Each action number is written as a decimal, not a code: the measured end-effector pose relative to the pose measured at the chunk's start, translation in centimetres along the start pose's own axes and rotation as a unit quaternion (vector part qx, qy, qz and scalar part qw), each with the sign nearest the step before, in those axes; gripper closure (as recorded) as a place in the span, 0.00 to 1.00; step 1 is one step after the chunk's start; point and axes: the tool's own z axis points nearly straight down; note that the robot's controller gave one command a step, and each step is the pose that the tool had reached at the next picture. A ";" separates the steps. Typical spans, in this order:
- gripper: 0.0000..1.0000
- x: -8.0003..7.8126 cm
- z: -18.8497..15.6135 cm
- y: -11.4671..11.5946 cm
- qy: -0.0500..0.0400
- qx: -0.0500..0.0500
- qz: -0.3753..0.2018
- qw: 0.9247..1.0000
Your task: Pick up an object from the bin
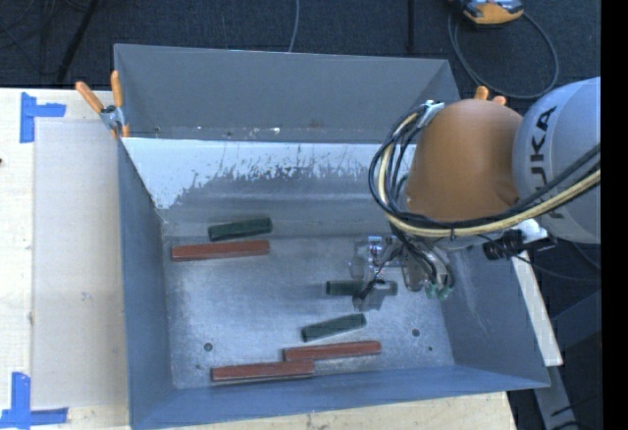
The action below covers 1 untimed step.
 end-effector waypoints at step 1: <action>1.00 0.0 0.0 0.0 0.000 0.000 0.000 1.000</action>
Offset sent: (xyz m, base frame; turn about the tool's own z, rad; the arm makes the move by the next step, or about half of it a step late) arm -0.0134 -0.0073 0.0678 0.0176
